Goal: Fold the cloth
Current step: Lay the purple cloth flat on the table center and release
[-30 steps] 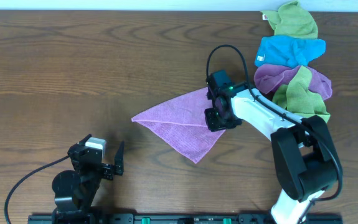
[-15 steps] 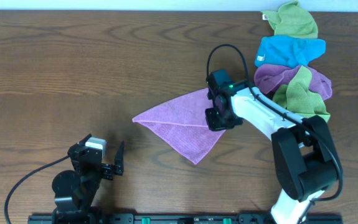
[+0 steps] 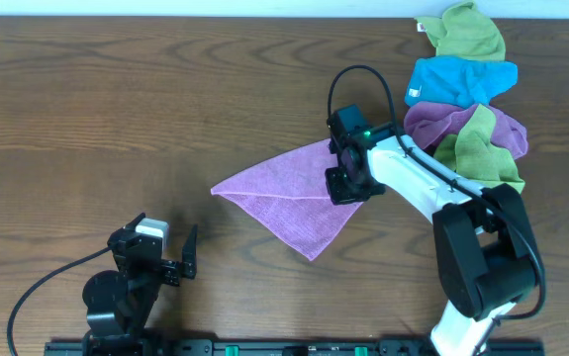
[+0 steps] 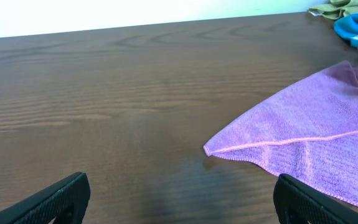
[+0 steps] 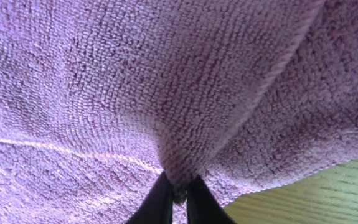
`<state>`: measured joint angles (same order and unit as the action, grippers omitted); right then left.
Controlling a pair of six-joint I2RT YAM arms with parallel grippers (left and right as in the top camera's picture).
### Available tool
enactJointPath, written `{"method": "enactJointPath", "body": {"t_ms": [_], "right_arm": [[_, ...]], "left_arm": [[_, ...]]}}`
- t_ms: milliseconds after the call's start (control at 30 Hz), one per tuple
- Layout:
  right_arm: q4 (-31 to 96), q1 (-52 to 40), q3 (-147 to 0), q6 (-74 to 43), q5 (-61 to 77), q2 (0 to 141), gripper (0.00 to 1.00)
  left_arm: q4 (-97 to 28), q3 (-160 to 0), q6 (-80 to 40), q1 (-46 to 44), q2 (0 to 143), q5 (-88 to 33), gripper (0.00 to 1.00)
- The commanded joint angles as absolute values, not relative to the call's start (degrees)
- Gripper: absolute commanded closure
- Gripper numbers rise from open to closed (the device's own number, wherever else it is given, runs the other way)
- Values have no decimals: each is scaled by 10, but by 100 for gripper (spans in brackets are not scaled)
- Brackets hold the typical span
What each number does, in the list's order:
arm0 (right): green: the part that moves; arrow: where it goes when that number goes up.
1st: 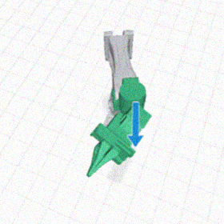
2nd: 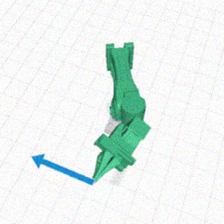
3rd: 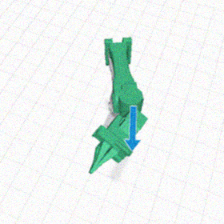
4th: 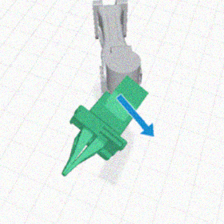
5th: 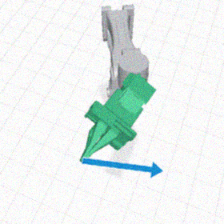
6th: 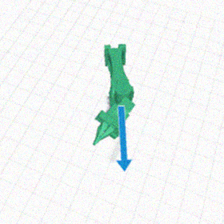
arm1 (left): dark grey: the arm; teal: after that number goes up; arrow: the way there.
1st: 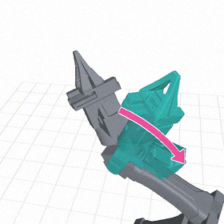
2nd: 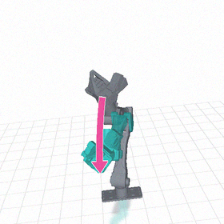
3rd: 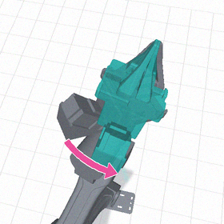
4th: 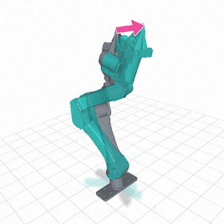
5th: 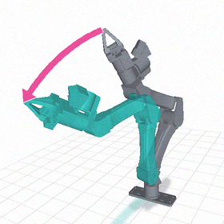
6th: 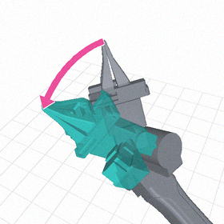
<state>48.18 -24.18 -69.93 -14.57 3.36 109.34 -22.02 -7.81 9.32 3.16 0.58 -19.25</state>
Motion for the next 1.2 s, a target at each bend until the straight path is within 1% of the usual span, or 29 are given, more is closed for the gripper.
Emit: {"method": "enactJointPath", "body": {"t_ms": [0,233,467,600,767,867,900,933,967,1033,1167], "right_arm": [[482,-243,-710,-148,30,1097,98],[491,-243,-733,-154,30,1097,99],[486,-250,-834,-154,30,1097,99],[420,-252,-860,-154,30,1097,99],[354,-252,-861,-154,30,1098,99],[290,-252,-860,-147,25,1098,98],[259,-252,-859,-150,8,1100,83],[222,-252,-858,-158,-14,1105,51],[173,-252,-858,-170,-41,1110,3],[107,-251,-858,-173,-60,1118,1],[70,-251,-858,-173,-62,1124,1]], "left_arm": [[-220,-65,103,29,3,-190,5],[-220,-65,103,29,3,-190,5],[-220,-65,103,29,3,-190,5],[-220,-65,103,29,3,-190,5],[-220,-65,103,29,3,-190,5],[-220,-65,103,29,3,-190,5],[-220,-65,103,29,3,-190,5],[-220,-65,103,29,3,-190,5],[-220,-65,103,29,3,-190,5],[-220,-65,103,29,3,-190,5],[-220,-65,103,29,3,-190,5]]}}
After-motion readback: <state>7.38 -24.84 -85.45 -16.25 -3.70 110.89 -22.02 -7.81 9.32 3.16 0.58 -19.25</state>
